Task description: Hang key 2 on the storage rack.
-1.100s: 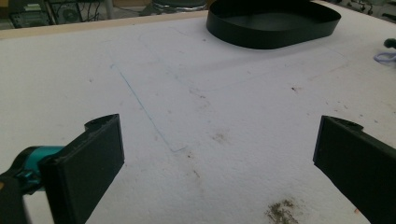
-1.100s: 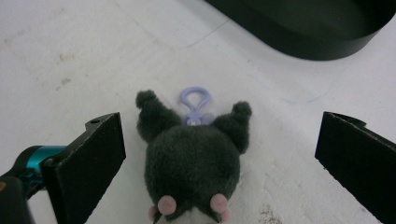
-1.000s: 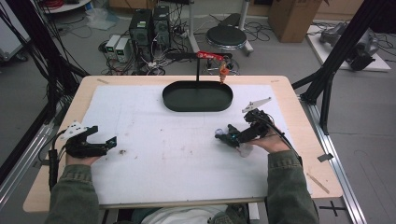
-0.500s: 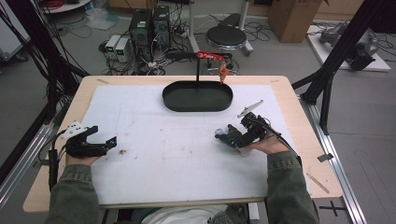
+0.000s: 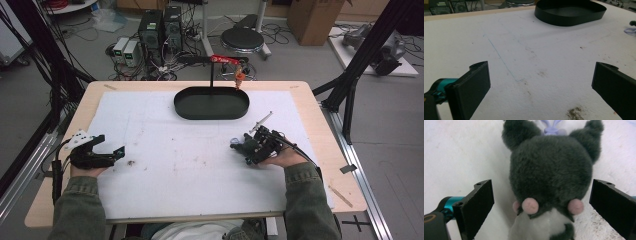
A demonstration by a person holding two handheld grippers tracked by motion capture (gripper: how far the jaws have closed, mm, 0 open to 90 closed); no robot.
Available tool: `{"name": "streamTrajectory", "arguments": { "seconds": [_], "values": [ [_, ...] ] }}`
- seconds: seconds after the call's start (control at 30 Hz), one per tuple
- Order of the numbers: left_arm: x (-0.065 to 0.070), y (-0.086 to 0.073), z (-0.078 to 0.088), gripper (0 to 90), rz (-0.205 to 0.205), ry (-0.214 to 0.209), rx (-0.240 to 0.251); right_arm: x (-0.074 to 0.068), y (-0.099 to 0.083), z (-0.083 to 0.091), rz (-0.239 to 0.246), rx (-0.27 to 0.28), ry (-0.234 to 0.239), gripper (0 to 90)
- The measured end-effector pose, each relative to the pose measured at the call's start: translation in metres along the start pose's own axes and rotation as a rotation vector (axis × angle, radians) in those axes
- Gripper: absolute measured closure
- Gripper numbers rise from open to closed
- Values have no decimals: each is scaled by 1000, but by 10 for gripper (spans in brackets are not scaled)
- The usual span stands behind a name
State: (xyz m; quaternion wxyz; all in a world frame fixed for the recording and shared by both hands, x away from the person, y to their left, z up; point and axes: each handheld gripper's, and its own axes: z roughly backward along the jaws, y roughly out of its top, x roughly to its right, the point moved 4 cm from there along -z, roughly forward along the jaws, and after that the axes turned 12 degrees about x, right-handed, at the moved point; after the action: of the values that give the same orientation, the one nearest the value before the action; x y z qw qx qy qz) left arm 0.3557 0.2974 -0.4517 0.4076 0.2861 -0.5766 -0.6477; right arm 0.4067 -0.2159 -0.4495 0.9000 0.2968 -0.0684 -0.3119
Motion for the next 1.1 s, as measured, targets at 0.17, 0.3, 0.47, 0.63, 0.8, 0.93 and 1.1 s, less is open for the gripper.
{"name": "streamTrajectory", "arguments": {
  "seconds": [0.17, 0.3, 0.47, 0.63, 0.8, 0.93, 1.1],
  "values": [
    [0, 0, 0, 23, 0, 0, -1, -2, -1, 0, 32, -31, -5, 220],
    [0, 0, 0, 23, 0, 0, -1, 2, -2, 2, 20, -28, -20, 374],
    [0, 0, 0, 23, 0, 0, -2, 1, -1, 3, 39, -21, -22, 431],
    [0, 0, 0, 23, 0, 1, 0, 0, -1, 4, 47, -17, -9, 448],
    [0, 0, 0, 23, 2, 1, 0, -2, 2, 7, 46, 12, 7, 453],
    [0, 0, 0, 23, -1, 0, -1, -1, 4, 13, 39, 40, 4, 454],
    [0, 0, 0, 23, -1, 0, -1, -1, 8, 20, 23, 78, 12, 453]
  ]
}}
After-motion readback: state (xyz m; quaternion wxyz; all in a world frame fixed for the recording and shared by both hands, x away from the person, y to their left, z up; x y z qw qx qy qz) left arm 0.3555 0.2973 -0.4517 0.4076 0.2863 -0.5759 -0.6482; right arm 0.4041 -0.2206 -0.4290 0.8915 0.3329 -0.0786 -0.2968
